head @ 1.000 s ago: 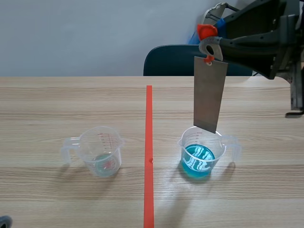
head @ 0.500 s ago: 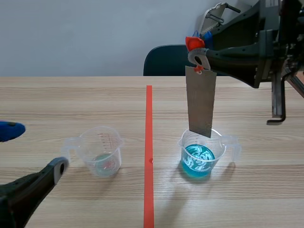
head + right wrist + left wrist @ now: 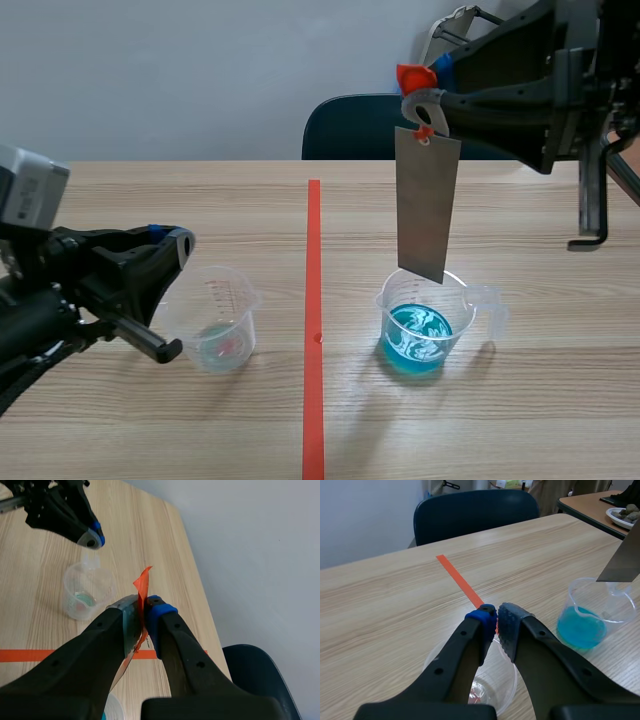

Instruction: Do the redox reaction experiment

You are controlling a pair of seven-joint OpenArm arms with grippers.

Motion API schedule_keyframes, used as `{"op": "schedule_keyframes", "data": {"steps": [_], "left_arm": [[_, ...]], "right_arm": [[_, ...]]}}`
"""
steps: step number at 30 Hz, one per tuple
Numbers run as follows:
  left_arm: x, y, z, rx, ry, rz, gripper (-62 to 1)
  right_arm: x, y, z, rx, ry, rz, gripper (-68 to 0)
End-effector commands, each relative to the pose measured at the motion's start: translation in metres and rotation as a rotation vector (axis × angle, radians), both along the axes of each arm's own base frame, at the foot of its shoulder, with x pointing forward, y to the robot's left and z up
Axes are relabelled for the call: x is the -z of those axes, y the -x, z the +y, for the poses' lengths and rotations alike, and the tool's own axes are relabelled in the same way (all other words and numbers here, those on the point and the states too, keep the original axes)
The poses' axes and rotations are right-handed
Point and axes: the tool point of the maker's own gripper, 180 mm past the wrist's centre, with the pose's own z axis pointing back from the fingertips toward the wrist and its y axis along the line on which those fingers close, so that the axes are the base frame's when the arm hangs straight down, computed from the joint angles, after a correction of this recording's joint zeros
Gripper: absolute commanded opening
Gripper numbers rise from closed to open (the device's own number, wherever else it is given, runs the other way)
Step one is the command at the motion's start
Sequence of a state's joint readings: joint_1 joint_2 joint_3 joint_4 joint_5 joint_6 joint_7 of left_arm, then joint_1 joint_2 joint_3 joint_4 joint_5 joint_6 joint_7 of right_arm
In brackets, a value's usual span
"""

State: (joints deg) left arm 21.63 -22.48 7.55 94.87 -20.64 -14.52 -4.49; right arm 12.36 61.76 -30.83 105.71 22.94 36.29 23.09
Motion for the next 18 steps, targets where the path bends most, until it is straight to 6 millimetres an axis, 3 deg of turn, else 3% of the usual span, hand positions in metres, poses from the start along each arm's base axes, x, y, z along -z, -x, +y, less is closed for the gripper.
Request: {"op": "schedule_keyframes", "data": {"steps": [1,8,18], "left_arm": [[0.002,-0.003,-0.007,0.014,0.015,-0.001,-56.9],[0.032,-0.023,-0.041,0.068,-0.016,0.020,-57.0],[0.038,-0.049,-0.091,0.152,-0.011,0.005,-58.4]], "right_arm": [[-0.011,-0.003,-0.003,0.002,-0.011,-0.028,-66.9],[-0.011,-0.003,-0.003,0.002,-0.011,-0.028,-66.8],[-0.011,-0.003,-0.003,0.001,-0.011,-0.028,-66.8]]}}
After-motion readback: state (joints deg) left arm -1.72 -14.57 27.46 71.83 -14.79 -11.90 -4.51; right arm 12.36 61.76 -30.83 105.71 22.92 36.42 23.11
